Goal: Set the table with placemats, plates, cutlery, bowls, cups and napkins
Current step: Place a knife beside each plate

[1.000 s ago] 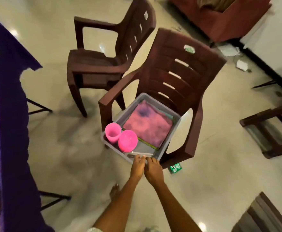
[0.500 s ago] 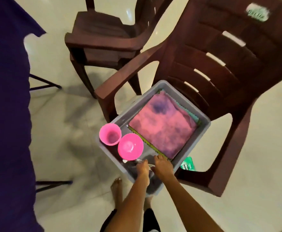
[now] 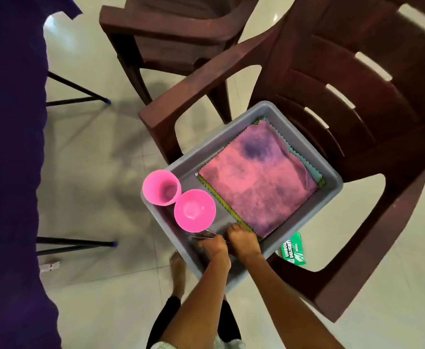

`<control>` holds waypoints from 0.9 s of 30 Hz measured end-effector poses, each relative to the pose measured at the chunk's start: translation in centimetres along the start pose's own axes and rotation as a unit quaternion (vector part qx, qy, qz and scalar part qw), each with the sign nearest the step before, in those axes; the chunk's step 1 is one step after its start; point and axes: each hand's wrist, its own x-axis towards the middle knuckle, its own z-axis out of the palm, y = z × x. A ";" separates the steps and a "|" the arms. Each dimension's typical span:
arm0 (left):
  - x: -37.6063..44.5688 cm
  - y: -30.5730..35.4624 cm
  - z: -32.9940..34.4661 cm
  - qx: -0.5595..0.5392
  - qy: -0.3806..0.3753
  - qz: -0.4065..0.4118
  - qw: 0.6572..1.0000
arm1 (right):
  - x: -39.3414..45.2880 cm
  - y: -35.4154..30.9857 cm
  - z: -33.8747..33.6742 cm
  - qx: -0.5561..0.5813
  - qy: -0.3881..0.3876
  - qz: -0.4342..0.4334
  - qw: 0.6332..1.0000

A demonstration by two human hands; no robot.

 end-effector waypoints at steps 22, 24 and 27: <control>-0.2 -0.8 1.9 -0.120 0.020 -0.026 0.992 | -0.4 0.3 -2.4 -0.073 -0.097 -0.105 0.987; -0.8 -1.0 1.4 -0.135 0.007 -0.030 0.990 | -1.3 0.3 -2.9 -0.036 -0.106 -0.129 0.985; -2.5 -1.5 0.4 -0.117 0.004 0.003 0.993 | -2.9 0.4 -3.7 0.051 -0.108 -0.141 0.983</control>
